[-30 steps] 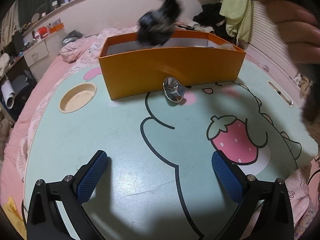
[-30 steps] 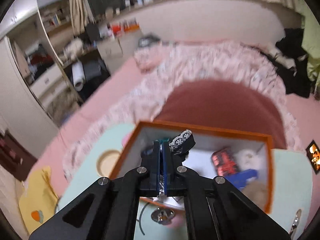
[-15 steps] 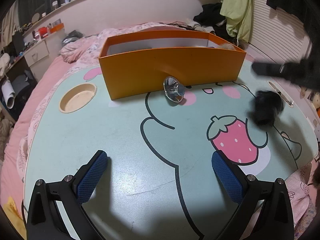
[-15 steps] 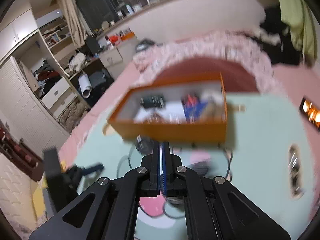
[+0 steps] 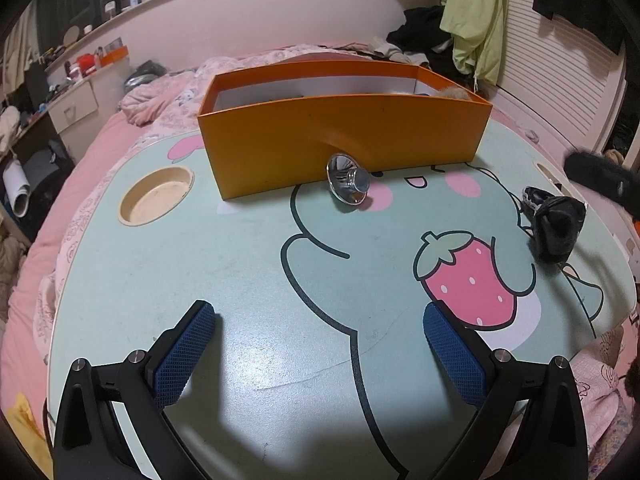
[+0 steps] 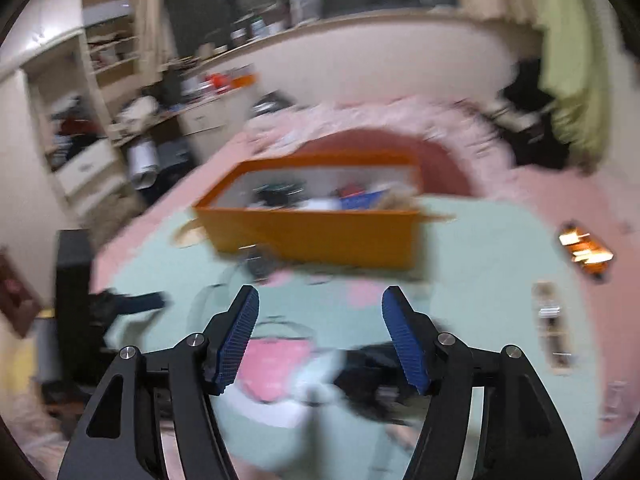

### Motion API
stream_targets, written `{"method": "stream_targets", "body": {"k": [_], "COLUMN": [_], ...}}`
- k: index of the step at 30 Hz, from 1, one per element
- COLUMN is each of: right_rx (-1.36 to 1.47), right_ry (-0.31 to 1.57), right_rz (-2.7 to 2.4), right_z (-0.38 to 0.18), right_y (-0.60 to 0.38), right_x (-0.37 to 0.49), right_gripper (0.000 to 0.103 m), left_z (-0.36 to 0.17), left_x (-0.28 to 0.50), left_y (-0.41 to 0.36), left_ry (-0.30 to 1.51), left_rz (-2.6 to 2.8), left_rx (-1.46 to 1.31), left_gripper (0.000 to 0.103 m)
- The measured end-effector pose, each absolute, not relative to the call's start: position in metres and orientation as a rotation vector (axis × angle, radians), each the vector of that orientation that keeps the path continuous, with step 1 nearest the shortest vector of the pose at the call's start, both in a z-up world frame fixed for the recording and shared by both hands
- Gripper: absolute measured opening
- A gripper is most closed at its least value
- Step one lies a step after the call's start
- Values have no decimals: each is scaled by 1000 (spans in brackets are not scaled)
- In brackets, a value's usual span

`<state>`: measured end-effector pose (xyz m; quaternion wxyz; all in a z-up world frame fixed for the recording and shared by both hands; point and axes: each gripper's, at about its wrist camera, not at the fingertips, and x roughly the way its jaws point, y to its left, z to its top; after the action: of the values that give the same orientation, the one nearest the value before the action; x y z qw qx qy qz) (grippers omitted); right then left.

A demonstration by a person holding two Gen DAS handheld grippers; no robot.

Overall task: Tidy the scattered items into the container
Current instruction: 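Carry the black fabric out and release it on the table with the right gripper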

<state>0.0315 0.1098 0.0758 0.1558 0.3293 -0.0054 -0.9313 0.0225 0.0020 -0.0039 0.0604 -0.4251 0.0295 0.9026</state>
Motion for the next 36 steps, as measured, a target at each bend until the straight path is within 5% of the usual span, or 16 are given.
{"method": "stream_targets", "body": {"k": [6,9,15,17,19,27,31,36], "right_rx": [1223,1180,1064,988,951,1182,1256,1257], "right_ry": [-56,30,-17,-110,-124,61,143,147], "right_rz": [-2606,-2608,-2565,-2567,-2588,-2586,-2606,-2592], "right_z": [34,31,48,58,65,25,12,7], "right_y": [131,113,90,96,100,104,96,96], "right_x": [19,8,-15,-7,6,24,12,10], "right_gripper": [68,56,55,62,81,81,95,97], "left_z": [-3,-3,-3,-3,-3,-3,-3,-3], "left_x": [23,23,24,24,24,25,26,27], "left_y": [0,0,0,1,0,0,0,0], "left_ry": [91,91,90,91,91,94,95,93], "left_rz": [2733,2733,2733,2734,2734,2735,2738,2738], "left_rx": [-1285,-1284,-1283,-1284,-1284,-1284,-1284,-1283], "left_gripper": [103,103,103,103,103,103,103,103]}}
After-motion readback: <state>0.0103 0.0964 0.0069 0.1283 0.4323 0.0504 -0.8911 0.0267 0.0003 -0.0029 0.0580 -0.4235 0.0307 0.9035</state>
